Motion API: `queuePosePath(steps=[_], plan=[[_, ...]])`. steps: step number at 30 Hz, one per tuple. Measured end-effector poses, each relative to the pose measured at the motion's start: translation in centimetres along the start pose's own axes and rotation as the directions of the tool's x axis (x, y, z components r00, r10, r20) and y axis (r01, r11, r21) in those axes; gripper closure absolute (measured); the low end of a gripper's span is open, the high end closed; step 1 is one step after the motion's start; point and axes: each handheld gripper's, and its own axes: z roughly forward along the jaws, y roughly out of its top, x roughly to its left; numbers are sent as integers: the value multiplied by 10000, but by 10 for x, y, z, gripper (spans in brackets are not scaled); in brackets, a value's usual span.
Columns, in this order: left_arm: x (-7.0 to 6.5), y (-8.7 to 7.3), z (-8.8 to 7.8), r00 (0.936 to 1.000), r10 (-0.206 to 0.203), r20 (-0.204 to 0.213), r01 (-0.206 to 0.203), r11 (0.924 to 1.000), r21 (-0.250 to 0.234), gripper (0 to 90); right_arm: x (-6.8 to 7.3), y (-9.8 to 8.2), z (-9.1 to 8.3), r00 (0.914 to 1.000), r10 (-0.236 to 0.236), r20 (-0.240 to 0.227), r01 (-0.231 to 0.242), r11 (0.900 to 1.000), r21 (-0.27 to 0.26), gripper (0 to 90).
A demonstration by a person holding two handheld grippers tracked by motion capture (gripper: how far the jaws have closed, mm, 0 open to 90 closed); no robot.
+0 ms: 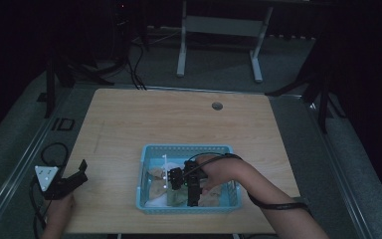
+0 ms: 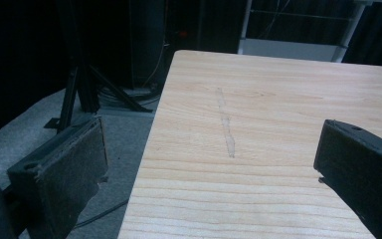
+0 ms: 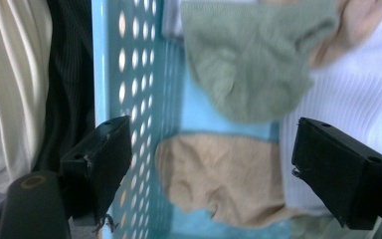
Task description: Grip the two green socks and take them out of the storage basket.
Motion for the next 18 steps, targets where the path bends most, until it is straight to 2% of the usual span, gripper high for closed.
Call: queuePosePath(steps=[1,5,8,9,16,18], plan=[[0,0,0,10000,-9,-2,9,10000,12,7,-1,8,1,9998,-196,65,196,9998,37,164],[0,0,0,10000,52,48,-53,10000,80,7,-4,19,9,9988,-471,116,470,9988,105,169],[0,0,0,9999,79,62,-79,10000,54,7,-6,21,15,9985,-516,174,511,9982,305,168],[0,0,0,9999,78,78,-78,9999,64,7,-10,23,22,9987,-476,169,469,9981,412,169],[0,0,1,9999,80,74,-81,9999,99,7,-17,27,41,9996,-201,175,191,9983,556,201],[0,0,1,10000,71,56,-71,9999,109,7,-18,29,47,9995,-187,249,169,9974,700,270]])
